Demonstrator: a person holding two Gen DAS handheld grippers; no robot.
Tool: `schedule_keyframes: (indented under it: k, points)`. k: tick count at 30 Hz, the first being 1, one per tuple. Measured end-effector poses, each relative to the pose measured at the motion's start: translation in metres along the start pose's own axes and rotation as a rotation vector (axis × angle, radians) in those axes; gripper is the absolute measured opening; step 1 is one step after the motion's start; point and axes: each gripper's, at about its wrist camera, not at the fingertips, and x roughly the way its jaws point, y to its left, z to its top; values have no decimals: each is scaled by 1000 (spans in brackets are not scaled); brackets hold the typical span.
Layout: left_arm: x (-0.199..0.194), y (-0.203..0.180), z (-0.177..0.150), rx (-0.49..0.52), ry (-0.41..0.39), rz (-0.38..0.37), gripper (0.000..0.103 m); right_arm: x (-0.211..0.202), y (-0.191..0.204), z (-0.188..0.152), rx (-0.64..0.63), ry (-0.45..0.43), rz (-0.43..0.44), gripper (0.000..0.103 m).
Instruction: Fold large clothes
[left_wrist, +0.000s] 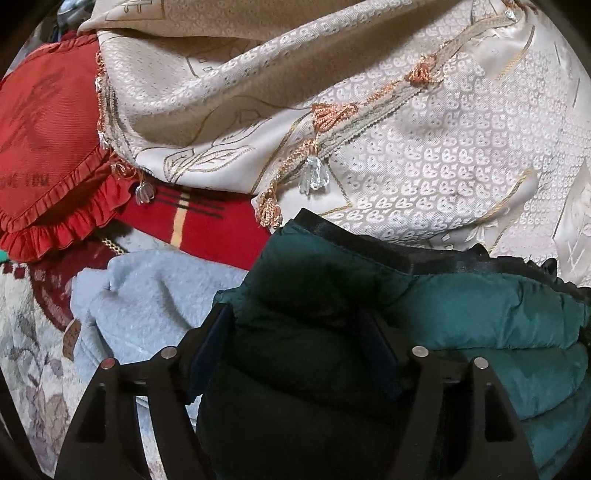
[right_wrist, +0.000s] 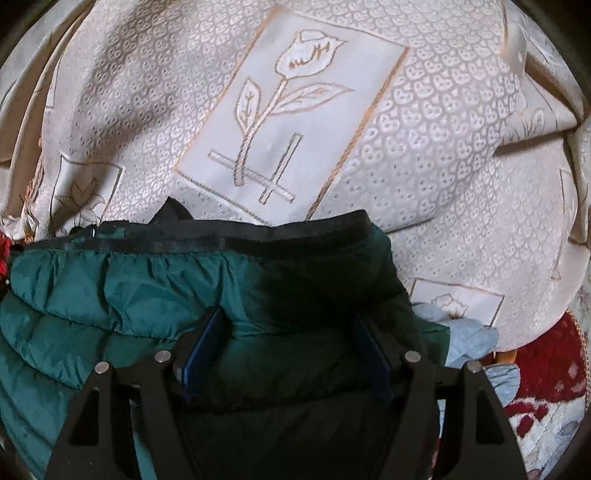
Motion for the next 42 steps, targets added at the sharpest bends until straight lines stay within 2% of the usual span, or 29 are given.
schedule_keyframes:
  k: [3, 6, 11, 15, 23, 26, 36, 42]
  points:
    - [-10, -1, -2, 8, -19, 15, 54, -14, -1, 1, -9, -6, 6, 75]
    - [-24, -3, -5, 16, -49, 35, 54, -44, -1, -6, -26, -56, 34, 75]
    - [-48, -1, -11, 14, -89, 20, 54, -87, 5, -34, -102, -96, 51, 75]
    - [-65, -2, -17, 24, -109, 9, 54, -98, 2, -52, -109, -94, 68, 75]
    - [-86, -6, -33, 65, -109, -2, 54, -54, 1, -62, -30, 23, 45, 77]
    - [-93, -6, -39, 72, -111, -6, 54, -59, 1, -60, -13, 19, 49, 77]
    - [-100, -2, -56, 64, -90, -15, 54, -97, -11, -83, -12, -7, 82, 77]
    - [-92, -3, -66, 69, -55, -8, 54, -88, -14, -97, -11, 27, 64, 80]
